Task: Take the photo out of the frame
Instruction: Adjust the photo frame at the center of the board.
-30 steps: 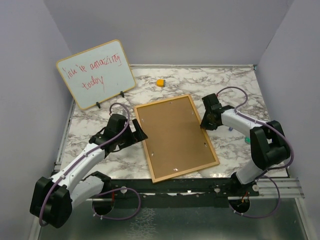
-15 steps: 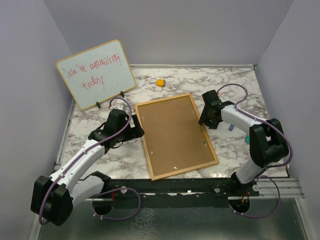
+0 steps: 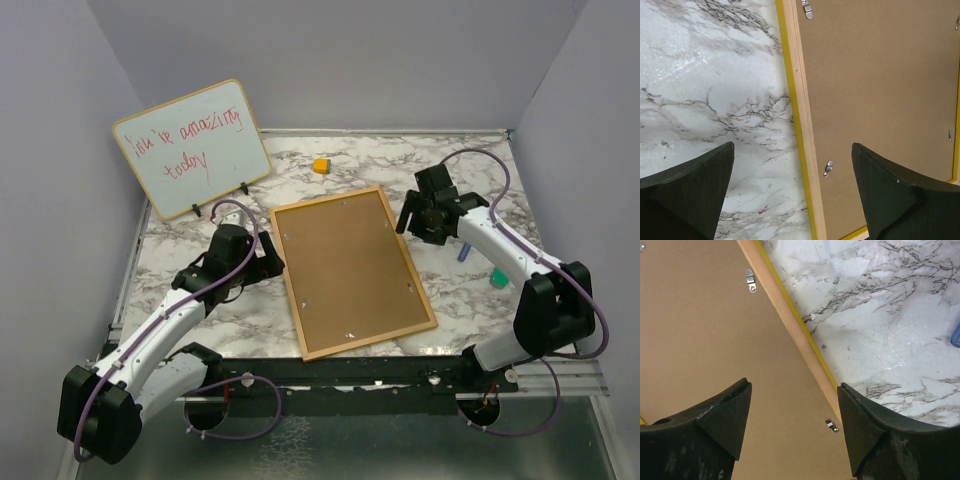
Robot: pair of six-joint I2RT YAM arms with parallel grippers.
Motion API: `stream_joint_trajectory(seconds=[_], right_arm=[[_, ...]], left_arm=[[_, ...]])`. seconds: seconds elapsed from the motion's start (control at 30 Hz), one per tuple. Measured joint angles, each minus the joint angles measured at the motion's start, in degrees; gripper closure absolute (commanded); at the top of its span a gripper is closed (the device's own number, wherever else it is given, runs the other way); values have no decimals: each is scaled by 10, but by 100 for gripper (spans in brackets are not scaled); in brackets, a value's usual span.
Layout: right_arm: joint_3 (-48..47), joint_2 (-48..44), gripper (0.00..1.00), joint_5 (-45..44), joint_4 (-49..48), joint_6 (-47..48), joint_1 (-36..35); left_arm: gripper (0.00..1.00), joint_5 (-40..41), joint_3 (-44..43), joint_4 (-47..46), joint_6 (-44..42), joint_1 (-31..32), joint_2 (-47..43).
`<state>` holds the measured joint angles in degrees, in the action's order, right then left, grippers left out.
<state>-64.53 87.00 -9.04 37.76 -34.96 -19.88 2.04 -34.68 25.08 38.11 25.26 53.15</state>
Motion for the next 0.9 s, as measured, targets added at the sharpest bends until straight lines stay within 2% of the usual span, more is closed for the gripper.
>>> stream_joint_trajectory(seconds=[0.2, 0.47, 0.7, 0.8, 0.9], right_arm=[[8, -21, 30, 29, 10, -12, 0], [98, -65, 31, 82, 14, -42, -3], [143, -148, 35, 113, -9, -45, -10], [155, -200, 34, 108, -23, -46, -31], [156, -248, 32, 81, -47, -44, -86]], left_arm=[[1, 2, 0, -6, 2, 0, 18], [1, 0, 0, -6, 2, 0, 61], [1, -16, -2, -7, -9, 0, 106], [1, -29, -18, 5, -36, 0, 128], [1, -18, -55, 28, -71, 0, 141]])
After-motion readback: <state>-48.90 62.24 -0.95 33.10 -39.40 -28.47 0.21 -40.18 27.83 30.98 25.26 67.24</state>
